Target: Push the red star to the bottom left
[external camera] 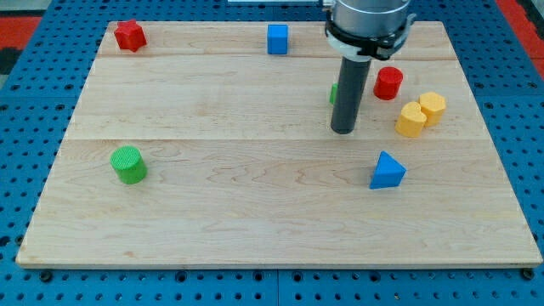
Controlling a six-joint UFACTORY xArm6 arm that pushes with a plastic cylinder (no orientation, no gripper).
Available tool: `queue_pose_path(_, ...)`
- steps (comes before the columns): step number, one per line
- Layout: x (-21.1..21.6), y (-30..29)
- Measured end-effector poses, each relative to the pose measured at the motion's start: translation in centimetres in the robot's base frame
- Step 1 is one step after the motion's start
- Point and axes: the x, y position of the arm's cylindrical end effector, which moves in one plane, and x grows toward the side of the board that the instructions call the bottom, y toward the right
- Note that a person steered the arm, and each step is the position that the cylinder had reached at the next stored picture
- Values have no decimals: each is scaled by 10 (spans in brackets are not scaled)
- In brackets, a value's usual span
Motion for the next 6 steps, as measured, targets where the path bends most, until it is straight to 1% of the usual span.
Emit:
queue_pose_path(3, -1, -3)
queue_pose_path(6, -1, -27)
